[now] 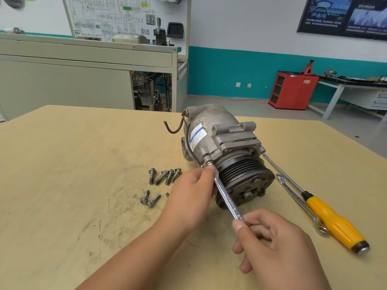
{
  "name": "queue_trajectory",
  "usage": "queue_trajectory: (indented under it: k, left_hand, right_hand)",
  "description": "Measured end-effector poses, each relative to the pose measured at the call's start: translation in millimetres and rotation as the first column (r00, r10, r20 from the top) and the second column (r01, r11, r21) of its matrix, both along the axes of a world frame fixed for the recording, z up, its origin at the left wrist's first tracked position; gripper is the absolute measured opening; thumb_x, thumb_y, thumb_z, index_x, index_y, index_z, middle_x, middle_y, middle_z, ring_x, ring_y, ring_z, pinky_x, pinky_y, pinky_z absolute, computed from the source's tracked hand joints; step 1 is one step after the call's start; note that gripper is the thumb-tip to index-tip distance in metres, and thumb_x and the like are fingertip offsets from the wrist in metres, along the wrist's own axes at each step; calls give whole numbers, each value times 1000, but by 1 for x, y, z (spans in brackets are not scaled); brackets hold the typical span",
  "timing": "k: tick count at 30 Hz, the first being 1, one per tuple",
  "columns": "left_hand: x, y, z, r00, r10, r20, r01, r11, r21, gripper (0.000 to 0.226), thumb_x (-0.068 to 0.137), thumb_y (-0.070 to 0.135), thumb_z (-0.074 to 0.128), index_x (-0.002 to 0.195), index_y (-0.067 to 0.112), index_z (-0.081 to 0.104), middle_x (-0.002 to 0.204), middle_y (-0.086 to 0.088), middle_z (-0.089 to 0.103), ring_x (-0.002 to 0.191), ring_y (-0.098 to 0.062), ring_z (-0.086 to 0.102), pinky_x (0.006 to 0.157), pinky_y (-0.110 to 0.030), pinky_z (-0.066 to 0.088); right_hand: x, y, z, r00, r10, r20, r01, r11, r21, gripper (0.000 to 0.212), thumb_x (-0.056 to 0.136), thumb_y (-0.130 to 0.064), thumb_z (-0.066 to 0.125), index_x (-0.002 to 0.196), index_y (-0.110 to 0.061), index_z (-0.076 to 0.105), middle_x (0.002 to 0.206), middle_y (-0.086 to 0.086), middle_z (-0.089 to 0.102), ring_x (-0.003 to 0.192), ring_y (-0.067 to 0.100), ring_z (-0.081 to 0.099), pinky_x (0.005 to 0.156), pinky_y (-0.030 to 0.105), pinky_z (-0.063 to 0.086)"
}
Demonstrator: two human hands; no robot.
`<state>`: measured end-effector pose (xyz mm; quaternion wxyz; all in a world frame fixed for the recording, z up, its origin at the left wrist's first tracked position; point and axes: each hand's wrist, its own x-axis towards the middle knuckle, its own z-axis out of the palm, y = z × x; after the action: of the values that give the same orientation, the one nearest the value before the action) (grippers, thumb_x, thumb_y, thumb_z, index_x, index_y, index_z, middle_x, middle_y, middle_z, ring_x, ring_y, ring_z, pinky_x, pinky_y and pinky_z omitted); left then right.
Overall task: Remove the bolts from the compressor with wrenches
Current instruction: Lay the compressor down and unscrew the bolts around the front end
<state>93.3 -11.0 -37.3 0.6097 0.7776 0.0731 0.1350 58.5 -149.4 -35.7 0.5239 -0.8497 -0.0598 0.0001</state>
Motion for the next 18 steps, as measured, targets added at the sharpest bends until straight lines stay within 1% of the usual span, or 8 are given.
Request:
queue_trajectory:
  k: [3,5,6,8,10,11,13,18]
  left_hand:
    - [-1,-1,-1,996,83,45,-91,969,231,53,89,50,41,54,10,42,44,5,33,40,-9,28,42,-20,27]
    - [-1,0,-1,992,103,77,-120,961,251,56,88,51,45,54,7,39,43,6,30,40,-10,27,42,-19,27]
    - [-1,0,0,989,110,95,-131,960,249,55,88,50,47,52,9,37,42,7,28,40,-11,27,41,-18,27]
    - [-1,-1,2,987,114,116,-139,961,240,54,88,48,50,52,11,35,42,7,27,39,-10,26,41,-17,27]
    - [0,-2,2,988,102,119,-128,962,240,54,91,44,48,56,4,38,45,4,30,41,-10,26,41,-20,24]
    - [0,-3,2,989,93,114,-118,963,243,54,92,42,46,58,2,39,48,1,33,42,-10,25,43,-22,23]
    - [0,-4,1,992,83,97,-104,965,241,51,94,39,43,60,0,40,50,-1,35,44,-11,27,48,-28,25]
    - [1,-4,4,993,75,86,-92,973,210,53,90,49,45,55,9,40,49,-1,34,43,-11,25,46,-26,23]
  right_hand:
    - [5,-4,2,995,-37,93,44,996,-81,19,79,-29,67,63,-28,57,56,-13,64,46,15,57,53,30,54]
    - [5,-4,3,984,-34,173,58,990,-132,21,79,-29,67,61,-30,55,60,-17,64,54,11,58,52,29,53]
    - [4,-3,3,974,-29,226,66,985,-158,24,78,-28,67,60,-31,53,62,-19,62,59,7,58,50,23,49]
    - [2,0,0,935,-20,353,112,964,-242,28,75,-25,69,56,-28,48,61,-14,58,65,5,54,58,19,43]
    - [-1,2,-1,888,2,459,188,911,-367,30,69,-21,70,55,-25,44,44,0,40,46,17,42,40,22,33]
    - [-3,4,1,874,17,486,205,894,-400,31,67,-19,71,55,-25,43,40,-3,31,36,14,32,35,18,22]
    - [-4,7,4,883,15,469,199,894,-402,33,67,-17,71,56,-25,41,41,-7,28,37,5,30,37,20,24]
    - [-14,13,9,858,54,511,207,874,-440,31,53,-7,74,58,-21,46,41,-5,33,32,15,32,36,15,16]
